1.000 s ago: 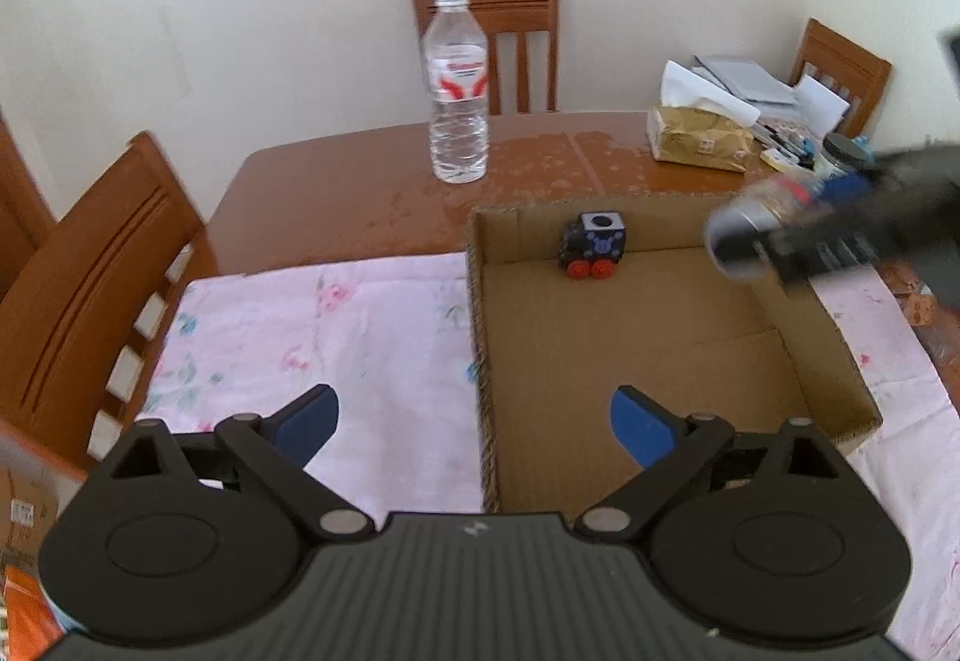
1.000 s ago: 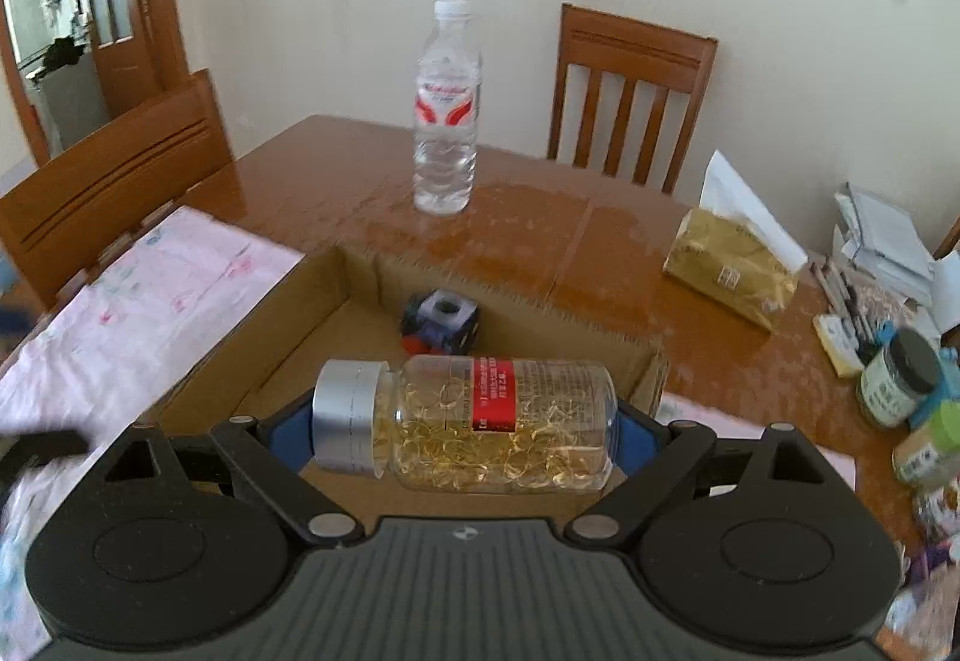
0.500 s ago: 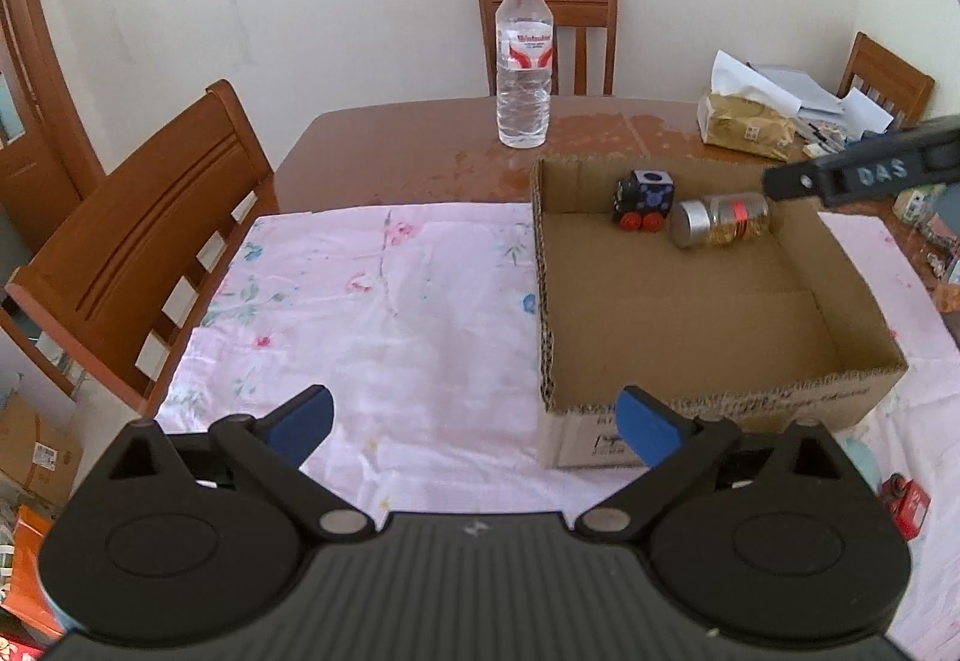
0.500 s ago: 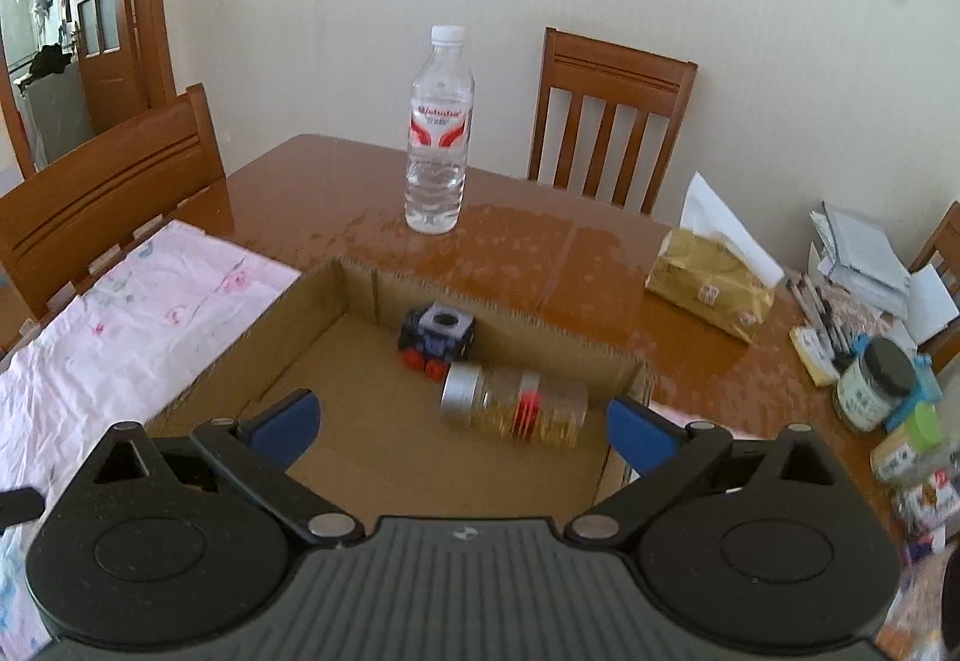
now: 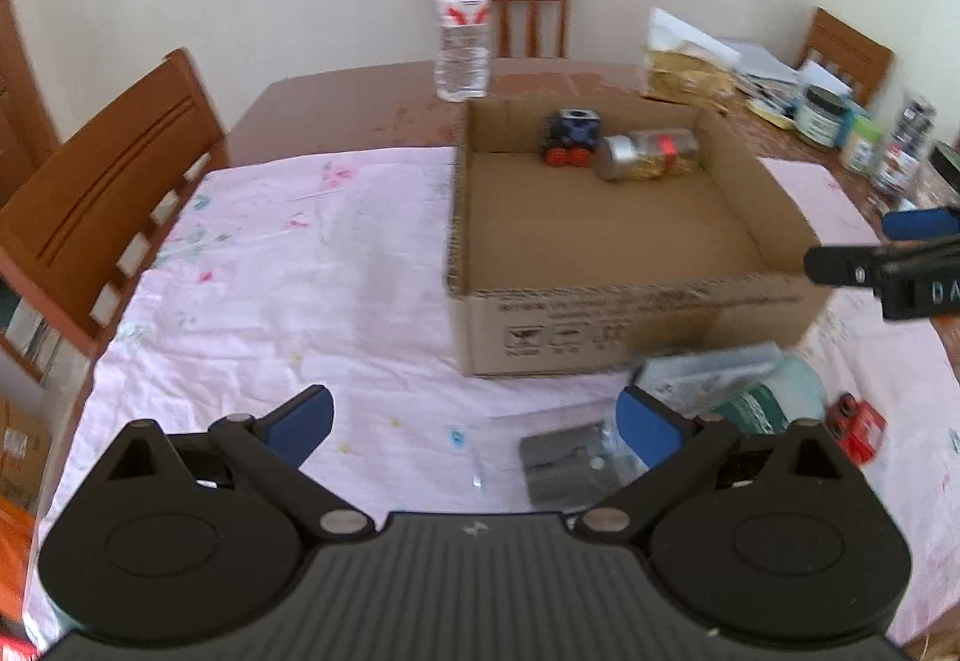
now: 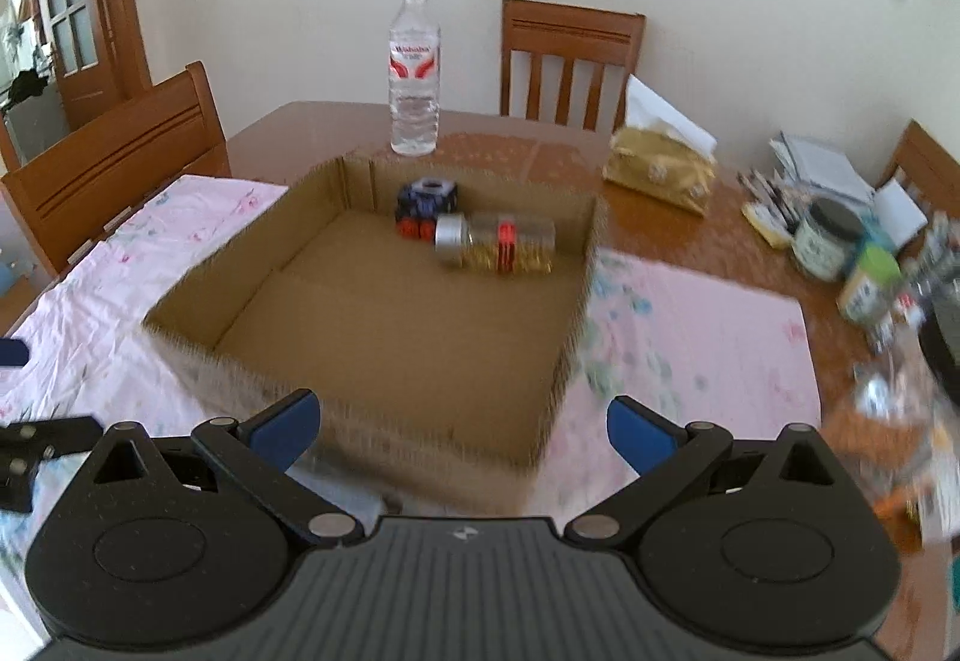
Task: Organize rigid objects
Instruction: 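Move the left tool to the clear plastic cup while the right tool approaches the red S.L truck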
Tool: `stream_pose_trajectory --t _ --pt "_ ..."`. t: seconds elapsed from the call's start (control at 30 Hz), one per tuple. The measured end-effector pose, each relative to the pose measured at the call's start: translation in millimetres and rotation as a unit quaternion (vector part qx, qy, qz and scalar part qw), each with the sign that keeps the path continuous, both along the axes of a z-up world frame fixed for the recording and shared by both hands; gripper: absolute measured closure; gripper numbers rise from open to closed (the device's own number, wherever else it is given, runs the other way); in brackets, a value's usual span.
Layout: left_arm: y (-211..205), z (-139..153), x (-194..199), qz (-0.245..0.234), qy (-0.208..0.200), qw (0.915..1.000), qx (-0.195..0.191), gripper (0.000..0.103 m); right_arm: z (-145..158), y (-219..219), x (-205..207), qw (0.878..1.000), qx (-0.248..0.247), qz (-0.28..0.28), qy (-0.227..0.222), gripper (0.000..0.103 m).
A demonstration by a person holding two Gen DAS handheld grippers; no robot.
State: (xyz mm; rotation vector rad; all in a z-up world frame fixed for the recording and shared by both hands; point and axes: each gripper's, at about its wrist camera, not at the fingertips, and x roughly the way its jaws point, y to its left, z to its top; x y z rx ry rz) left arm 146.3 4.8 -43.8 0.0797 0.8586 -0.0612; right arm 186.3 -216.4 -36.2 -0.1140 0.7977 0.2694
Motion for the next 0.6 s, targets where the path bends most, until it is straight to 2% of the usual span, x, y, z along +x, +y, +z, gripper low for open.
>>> stream_pose_trajectory --t 0.13,0.33,0.47,0.6 --pt "-4.7 -6.8 -3.6 -0.032 0.005 0.9995 -0.001 0.003 -15.6 -8.4 -22.1 0.999 -0.015 -0.023 0.025 0.000" --pt "-7.5 -21.9 -4.3 -0.059 0.031 0.9972 -0.033 0.003 -46.0 -17.3 -49.2 0.995 -0.040 -0.041 0.078 0.000" --pt "-12.1 -27.2 -5.3 -0.055 0.041 0.9972 -0.030 0.003 -68.9 -19.7 -59.0 0.993 -0.054 -0.031 0.103 0.000" --pt "-16.5 -35.2 -5.4 -0.039 0.050 0.9976 -0.029 0.003 -83.9 -23.0 -57.3 0.993 -0.054 -0.010 0.108 0.000"
